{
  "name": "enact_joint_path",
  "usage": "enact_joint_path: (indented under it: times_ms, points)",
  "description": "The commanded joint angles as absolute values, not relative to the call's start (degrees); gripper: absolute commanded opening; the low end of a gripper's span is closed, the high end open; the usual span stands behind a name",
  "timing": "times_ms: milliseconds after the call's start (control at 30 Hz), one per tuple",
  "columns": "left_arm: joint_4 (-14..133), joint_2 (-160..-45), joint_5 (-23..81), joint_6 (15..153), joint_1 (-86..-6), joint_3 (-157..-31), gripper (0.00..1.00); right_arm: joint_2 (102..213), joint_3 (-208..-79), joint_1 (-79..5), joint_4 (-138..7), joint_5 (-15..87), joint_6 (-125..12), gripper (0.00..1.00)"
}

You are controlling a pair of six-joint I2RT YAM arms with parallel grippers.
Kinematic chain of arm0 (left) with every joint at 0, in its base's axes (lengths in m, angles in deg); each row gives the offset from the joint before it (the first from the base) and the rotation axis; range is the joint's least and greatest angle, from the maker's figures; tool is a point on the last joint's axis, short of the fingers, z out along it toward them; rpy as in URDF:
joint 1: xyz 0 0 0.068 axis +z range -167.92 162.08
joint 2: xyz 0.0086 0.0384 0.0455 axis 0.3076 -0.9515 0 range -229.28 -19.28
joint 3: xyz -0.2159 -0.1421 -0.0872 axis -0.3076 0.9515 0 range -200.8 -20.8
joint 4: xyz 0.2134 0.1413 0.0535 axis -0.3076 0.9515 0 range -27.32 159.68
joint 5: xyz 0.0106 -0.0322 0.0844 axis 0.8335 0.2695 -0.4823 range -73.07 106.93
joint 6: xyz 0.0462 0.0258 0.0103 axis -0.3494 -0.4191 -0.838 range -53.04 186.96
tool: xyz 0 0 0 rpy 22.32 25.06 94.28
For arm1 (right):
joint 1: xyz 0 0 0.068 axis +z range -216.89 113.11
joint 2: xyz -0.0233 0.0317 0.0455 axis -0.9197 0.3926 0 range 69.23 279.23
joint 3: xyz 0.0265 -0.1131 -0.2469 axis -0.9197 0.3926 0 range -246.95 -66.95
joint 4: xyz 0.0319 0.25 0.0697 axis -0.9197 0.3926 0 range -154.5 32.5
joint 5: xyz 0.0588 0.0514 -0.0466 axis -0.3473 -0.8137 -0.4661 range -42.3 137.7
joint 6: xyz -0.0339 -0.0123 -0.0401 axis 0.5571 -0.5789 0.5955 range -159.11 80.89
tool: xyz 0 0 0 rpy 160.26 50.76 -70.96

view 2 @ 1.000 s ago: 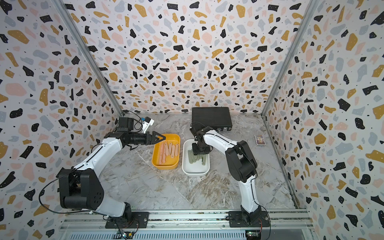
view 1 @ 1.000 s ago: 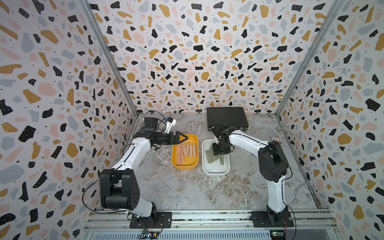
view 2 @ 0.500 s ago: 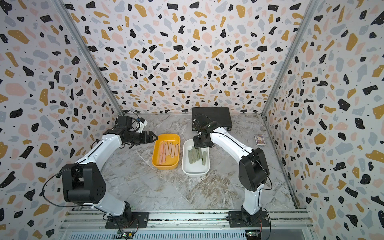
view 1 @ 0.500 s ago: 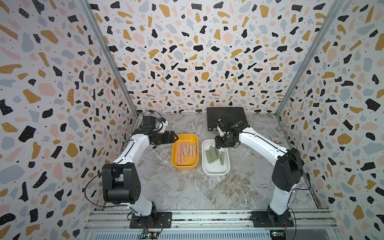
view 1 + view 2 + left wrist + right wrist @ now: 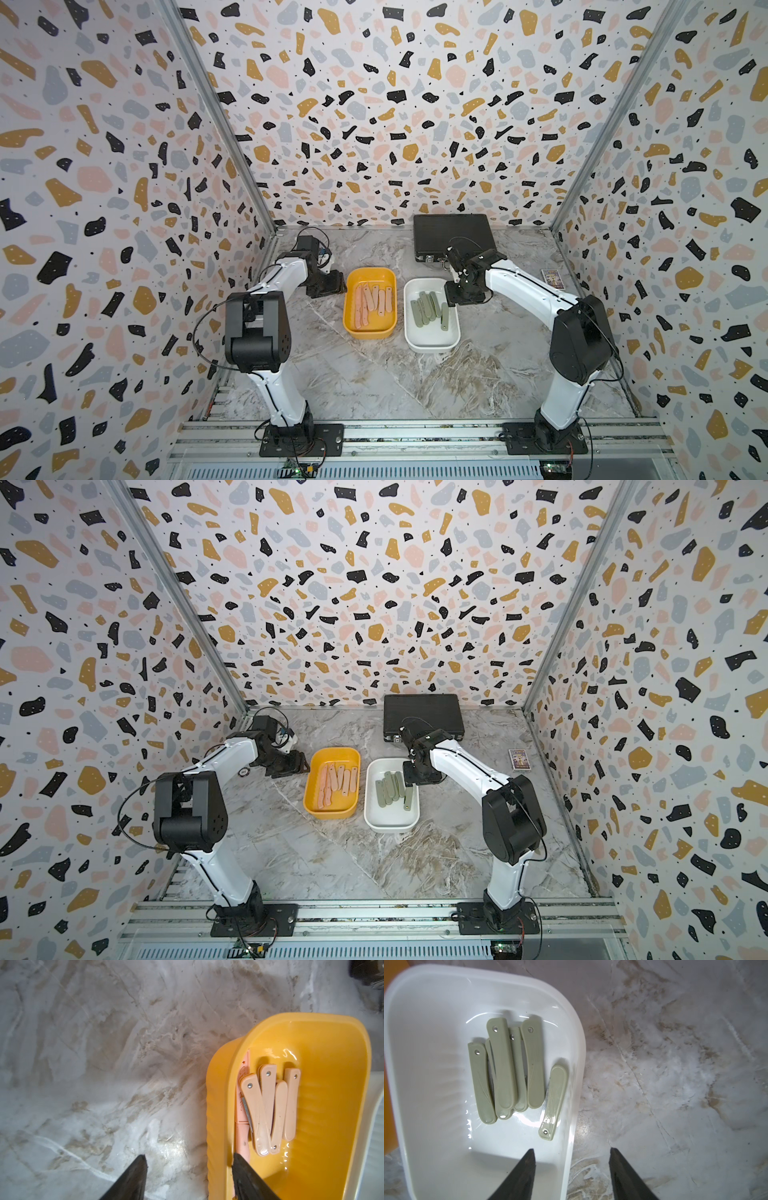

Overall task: Place the fruit knives into the storage box by color
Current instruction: Move the storage box to the center of the board.

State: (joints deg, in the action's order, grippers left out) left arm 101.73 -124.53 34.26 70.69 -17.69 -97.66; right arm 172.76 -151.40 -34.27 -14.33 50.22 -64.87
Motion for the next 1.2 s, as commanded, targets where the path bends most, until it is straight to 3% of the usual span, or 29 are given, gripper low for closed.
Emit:
enact_joint_path:
  times_ms: [0, 233, 500, 733, 900, 1167]
  points:
    - [102.53, -124.62, 32.07, 69.67, -19.2, -98.73, 0.66, 170.36, -150.05, -34.28, -15.52, 49.77, -65.24, 0.59]
    - [102.49, -124.92, 31.08, 69.49, -21.77, -98.49, 0.62, 171.78, -147.3, -34.25, -17.93, 48.76, -65.7, 0.58]
    - [102.85, -125.69, 32.55, 69.6, -23.28, -97.97, 0.41, 174.42, -146.08, -35.04, -19.76, 48.14, -65.57, 0.47]
    - [102.75, -125.89, 33.72, 69.68, -24.09, -97.7, 0.3, 175.97, -145.31, -36.63, -21.03, 47.44, -65.26, 0.35]
    - [102.58, -125.89, 34.2, 69.67, -25.16, -97.53, 0.27, 176.63, -144.54, -37.58, -21.73, 47.16, -65.13, 0.25]
    - [102.46, -125.83, 35.38, 69.89, -26.64, -97.34, 0.22, 176.35, -143.31, -39.57, -22.05, 47.59, -64.38, 0.2]
